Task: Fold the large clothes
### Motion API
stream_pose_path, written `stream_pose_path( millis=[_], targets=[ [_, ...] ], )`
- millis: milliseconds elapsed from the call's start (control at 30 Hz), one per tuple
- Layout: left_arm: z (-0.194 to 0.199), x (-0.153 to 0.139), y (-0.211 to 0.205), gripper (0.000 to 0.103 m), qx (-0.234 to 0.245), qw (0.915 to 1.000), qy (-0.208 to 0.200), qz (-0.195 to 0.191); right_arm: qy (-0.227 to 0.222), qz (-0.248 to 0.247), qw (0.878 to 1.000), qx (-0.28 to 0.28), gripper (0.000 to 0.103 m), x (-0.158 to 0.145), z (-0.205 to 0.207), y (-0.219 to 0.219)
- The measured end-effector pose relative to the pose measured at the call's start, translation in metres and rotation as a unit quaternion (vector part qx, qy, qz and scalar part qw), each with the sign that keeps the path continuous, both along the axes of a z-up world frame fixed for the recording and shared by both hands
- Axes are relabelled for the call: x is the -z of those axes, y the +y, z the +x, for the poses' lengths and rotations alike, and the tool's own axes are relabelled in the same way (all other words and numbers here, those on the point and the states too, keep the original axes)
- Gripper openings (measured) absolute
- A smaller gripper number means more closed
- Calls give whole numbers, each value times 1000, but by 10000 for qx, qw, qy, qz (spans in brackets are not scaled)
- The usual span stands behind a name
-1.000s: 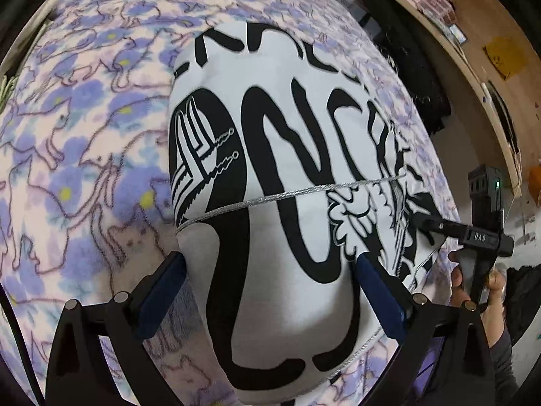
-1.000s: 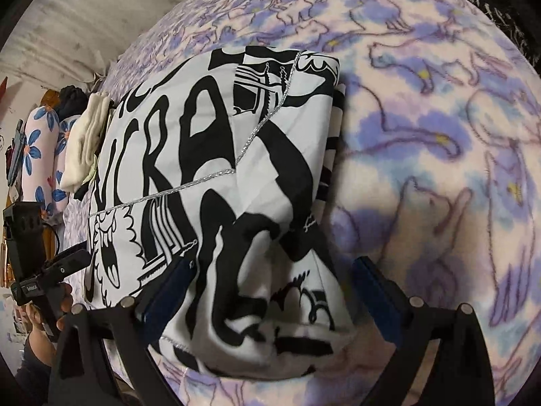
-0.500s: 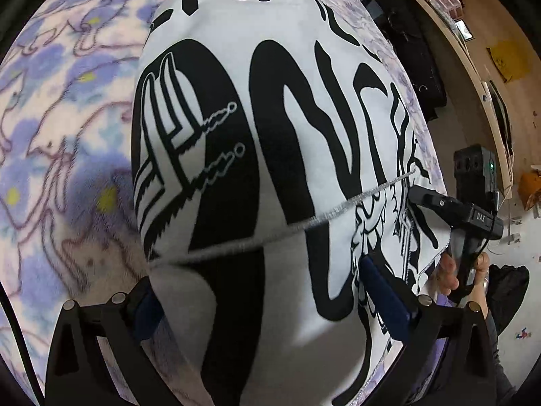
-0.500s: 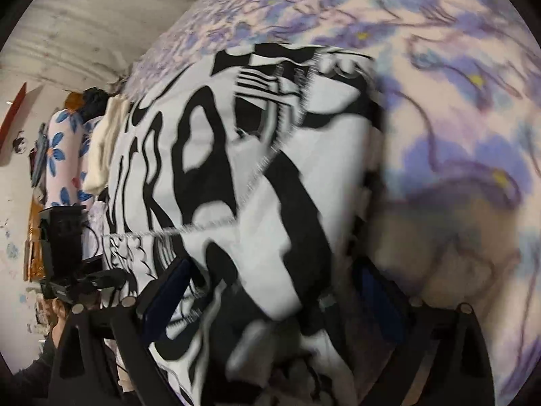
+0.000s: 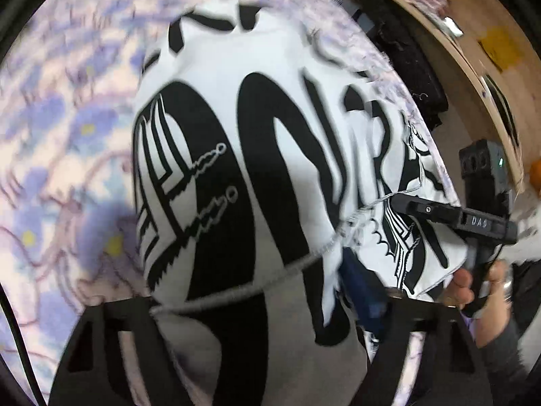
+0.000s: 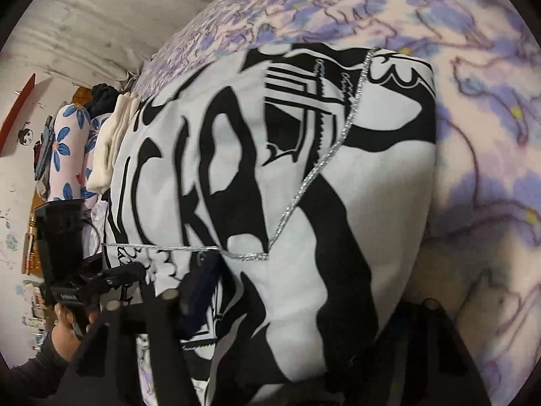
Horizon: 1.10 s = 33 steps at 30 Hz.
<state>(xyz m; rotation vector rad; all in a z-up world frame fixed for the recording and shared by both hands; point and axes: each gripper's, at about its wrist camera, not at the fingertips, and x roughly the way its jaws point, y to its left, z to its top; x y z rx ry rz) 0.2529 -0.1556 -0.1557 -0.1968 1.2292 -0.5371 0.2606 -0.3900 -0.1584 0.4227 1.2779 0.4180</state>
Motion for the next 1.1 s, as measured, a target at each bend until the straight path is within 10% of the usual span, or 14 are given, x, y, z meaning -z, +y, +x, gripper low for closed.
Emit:
stream_pose_path(
  millis=[233,733,1100],
  targets=[
    [-45,-49,-2,48,196,9915,-1120,625,-618,-378,9973,-126,28,-51,-39,54],
    [-115,-152,242,48,-776,9831,-1400,887,-1308,153,9803,-1470,25,-134,-57,284],
    [39,-200,410,48,-1040,9651,-1815,1576,-1614,737,9729,-1483,25,-153,91,452]
  ],
)
